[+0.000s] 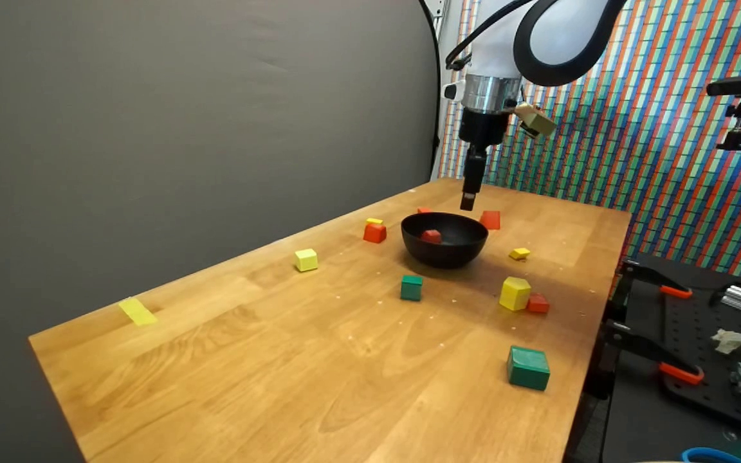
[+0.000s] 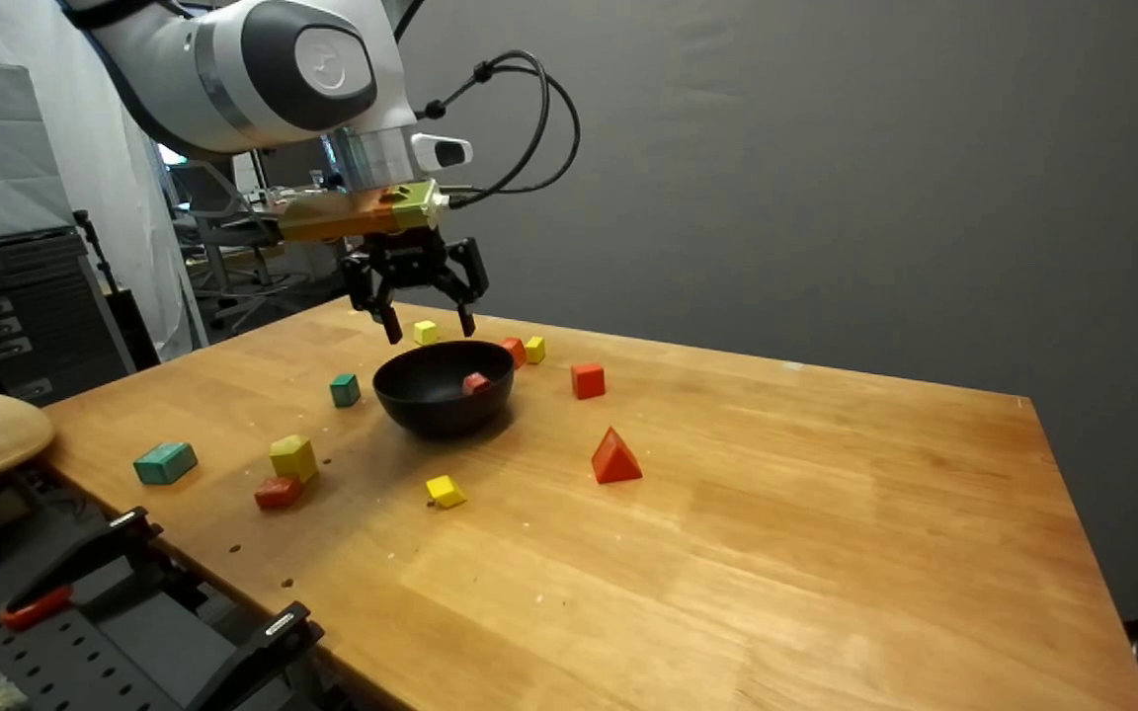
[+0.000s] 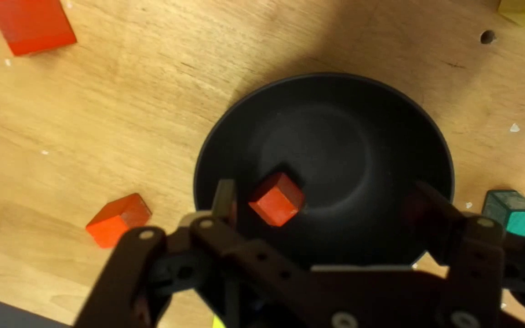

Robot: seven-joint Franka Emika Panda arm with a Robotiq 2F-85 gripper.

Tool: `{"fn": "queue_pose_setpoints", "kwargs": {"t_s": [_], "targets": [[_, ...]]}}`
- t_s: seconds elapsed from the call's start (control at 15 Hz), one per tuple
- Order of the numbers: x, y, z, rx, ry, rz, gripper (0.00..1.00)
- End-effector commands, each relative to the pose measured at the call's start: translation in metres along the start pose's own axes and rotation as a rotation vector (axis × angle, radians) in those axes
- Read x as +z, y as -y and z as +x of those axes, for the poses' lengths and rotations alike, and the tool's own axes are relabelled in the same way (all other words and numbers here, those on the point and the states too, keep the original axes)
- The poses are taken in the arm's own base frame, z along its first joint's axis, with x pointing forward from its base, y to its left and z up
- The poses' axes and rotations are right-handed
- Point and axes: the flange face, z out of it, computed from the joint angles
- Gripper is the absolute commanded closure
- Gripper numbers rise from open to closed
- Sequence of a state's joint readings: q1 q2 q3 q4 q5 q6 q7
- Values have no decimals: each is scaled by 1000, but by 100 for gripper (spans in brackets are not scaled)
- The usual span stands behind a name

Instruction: Put all the blocks on the table in the black bowl

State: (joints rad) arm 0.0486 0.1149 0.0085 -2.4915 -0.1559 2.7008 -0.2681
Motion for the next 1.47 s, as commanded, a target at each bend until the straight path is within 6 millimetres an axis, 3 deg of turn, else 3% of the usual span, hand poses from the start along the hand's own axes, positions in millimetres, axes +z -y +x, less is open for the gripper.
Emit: {"fn": "queue_pose_setpoints", "kwargs": {"t_s": [0.0, 0.2, 0.33, 0.67, 1.0, 1.4], "targets": [[-45, -29, -32, 18, 8, -15, 0], [-53, -60, -76, 25, 1, -7, 0], [-41, -72, -107, 9, 19, 10, 0], [-2, -64, -156, 22, 70, 134, 0], [28, -56, -157, 50, 77, 215, 0], [75, -35, -142, 77, 89, 223, 0]]}}
